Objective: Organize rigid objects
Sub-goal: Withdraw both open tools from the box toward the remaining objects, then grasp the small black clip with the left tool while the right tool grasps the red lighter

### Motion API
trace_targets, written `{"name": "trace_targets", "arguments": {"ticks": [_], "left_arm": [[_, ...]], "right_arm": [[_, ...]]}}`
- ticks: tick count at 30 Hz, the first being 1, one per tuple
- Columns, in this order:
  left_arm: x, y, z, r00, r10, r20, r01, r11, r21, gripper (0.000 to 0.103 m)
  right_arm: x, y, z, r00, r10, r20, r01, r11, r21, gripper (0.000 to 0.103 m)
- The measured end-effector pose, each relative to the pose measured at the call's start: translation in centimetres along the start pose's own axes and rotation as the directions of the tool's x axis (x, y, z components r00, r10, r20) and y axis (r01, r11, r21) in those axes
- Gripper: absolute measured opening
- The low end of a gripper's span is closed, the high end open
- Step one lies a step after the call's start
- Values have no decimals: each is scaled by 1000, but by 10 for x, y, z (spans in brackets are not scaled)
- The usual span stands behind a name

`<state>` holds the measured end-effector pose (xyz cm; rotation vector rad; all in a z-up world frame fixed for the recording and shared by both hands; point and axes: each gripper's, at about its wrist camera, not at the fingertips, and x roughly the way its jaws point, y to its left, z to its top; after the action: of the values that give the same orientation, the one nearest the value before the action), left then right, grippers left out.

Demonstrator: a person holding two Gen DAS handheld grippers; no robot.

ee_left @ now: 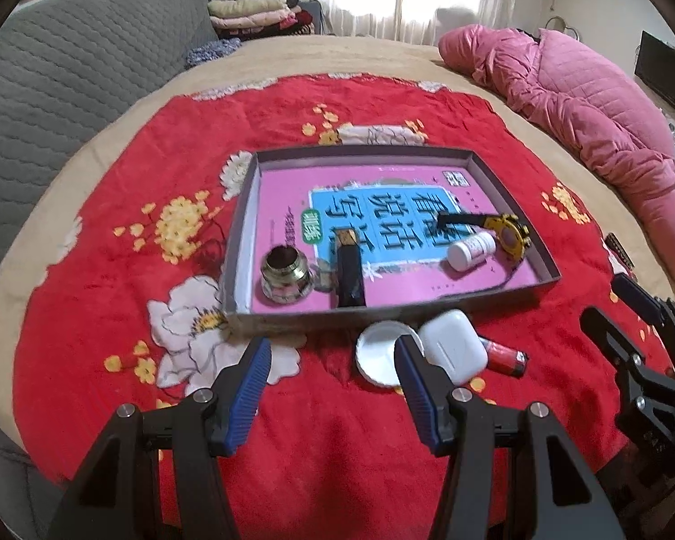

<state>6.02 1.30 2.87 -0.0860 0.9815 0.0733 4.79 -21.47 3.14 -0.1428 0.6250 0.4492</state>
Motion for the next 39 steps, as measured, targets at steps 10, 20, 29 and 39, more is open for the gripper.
{"name": "trace_targets", "arguments": {"ticks": [10,20,29,39], "left_arm": [[9,-16,-15,997,-47,-57,49,998,44,56],[22,-30,-29,988,-91,-121,100,993,69,56],[29,-41,-36,979,-129,-156,144,986,86,56],[39,-43,-41,973,-140,-183,157,984,81,56]], "right_arm": [[12,0,-5,997,-5,-72,5,1000,-2,71],[39,7,-18,980,-6,-198,-4,999,-50,71],[59,15,-28,955,23,-296,-47,996,-77,71],[88,36,-40,939,4,-343,-86,971,-224,71]]}}
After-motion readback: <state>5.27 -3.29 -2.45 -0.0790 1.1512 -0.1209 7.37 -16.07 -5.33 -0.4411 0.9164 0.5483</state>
